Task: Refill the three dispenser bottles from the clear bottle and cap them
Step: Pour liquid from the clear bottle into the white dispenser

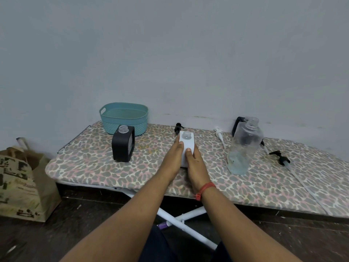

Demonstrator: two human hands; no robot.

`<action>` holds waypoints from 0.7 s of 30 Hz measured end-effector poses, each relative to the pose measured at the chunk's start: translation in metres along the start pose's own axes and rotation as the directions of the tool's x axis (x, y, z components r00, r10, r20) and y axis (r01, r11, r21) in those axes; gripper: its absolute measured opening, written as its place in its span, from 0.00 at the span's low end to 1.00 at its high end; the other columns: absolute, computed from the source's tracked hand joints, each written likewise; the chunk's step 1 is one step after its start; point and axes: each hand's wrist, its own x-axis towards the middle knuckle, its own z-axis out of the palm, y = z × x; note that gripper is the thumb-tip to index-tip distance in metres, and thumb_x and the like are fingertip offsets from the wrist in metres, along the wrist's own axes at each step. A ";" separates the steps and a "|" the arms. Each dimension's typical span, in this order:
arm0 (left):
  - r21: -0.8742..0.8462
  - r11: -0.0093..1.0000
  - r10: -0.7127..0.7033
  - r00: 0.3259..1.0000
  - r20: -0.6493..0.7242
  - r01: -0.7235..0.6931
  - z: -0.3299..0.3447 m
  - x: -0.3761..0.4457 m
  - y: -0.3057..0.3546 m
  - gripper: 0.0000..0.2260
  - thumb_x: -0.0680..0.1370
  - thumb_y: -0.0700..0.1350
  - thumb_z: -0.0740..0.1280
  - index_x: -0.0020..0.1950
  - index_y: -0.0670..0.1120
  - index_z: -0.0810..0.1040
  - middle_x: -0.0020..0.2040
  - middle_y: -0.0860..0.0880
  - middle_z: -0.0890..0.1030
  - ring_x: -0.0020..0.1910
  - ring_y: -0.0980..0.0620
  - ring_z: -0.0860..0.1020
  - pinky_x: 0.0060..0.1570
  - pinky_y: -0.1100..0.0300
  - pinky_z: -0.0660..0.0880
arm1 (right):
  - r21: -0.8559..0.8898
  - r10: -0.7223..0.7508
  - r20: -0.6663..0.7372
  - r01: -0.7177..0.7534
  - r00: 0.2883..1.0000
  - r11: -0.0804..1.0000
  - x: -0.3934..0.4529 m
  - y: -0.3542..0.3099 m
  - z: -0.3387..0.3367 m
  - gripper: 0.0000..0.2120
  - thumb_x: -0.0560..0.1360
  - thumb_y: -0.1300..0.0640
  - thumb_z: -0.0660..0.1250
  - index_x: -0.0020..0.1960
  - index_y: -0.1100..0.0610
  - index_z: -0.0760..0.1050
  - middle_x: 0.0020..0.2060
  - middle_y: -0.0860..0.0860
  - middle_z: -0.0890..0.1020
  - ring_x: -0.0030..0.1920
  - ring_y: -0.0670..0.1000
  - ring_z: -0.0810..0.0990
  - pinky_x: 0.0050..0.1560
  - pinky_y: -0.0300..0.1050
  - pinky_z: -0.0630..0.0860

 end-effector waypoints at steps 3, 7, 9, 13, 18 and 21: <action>0.003 1.000 -0.003 0.999 -0.054 0.004 -0.020 0.000 0.000 0.19 0.88 0.47 0.53 0.79 0.53 0.67 0.70 0.50 0.76 0.60 0.56 0.78 0.57 0.66 0.75 | 0.001 -0.015 0.022 0.015 1.000 1.000 0.002 0.000 0.020 0.21 0.85 0.50 0.55 0.78 0.47 0.63 0.71 0.43 0.73 0.66 0.39 0.74 0.69 0.39 0.69; 0.012 1.000 -0.020 0.994 -0.108 0.022 -0.049 -0.001 0.001 0.20 0.88 0.48 0.53 0.81 0.53 0.66 0.73 0.48 0.75 0.67 0.50 0.76 0.66 0.57 0.72 | 0.029 -0.020 0.056 0.018 0.998 0.999 0.003 -0.001 0.051 0.21 0.85 0.51 0.55 0.78 0.48 0.63 0.70 0.43 0.74 0.64 0.38 0.75 0.67 0.37 0.70; 0.007 1.000 -0.028 0.992 -0.124 0.029 -0.060 -0.001 0.001 0.20 0.88 0.48 0.53 0.81 0.53 0.66 0.73 0.48 0.75 0.67 0.50 0.76 0.67 0.56 0.72 | 0.021 -0.021 0.058 0.020 0.998 1.000 0.003 -0.001 0.063 0.21 0.85 0.50 0.55 0.78 0.47 0.64 0.68 0.41 0.74 0.60 0.32 0.74 0.63 0.33 0.69; 0.006 0.999 -0.034 0.993 -0.116 0.035 -0.072 -0.004 -0.004 0.20 0.88 0.49 0.53 0.80 0.53 0.67 0.73 0.49 0.75 0.67 0.51 0.76 0.64 0.59 0.72 | 0.002 -0.026 0.051 0.026 0.998 1.000 0.001 -0.002 0.075 0.21 0.85 0.49 0.55 0.77 0.45 0.63 0.67 0.39 0.74 0.62 0.34 0.74 0.67 0.38 0.69; 0.016 0.999 -0.030 0.995 -0.093 0.032 -0.073 -0.003 -0.004 0.20 0.88 0.51 0.53 0.80 0.53 0.66 0.73 0.48 0.75 0.68 0.51 0.76 0.68 0.56 0.71 | -0.024 -0.021 0.051 0.022 0.998 0.999 0.001 -0.002 0.075 0.21 0.85 0.49 0.54 0.78 0.45 0.62 0.68 0.39 0.73 0.59 0.30 0.73 0.62 0.31 0.68; 0.022 0.999 -0.027 0.996 -0.083 0.029 -0.074 -0.004 -0.004 0.20 0.88 0.51 0.52 0.81 0.54 0.65 0.74 0.48 0.75 0.68 0.50 0.75 0.69 0.56 0.71 | -0.040 -0.019 0.062 0.021 0.998 0.999 0.001 -0.001 0.074 0.21 0.85 0.48 0.54 0.78 0.43 0.62 0.66 0.38 0.73 0.55 0.25 0.73 0.56 0.24 0.67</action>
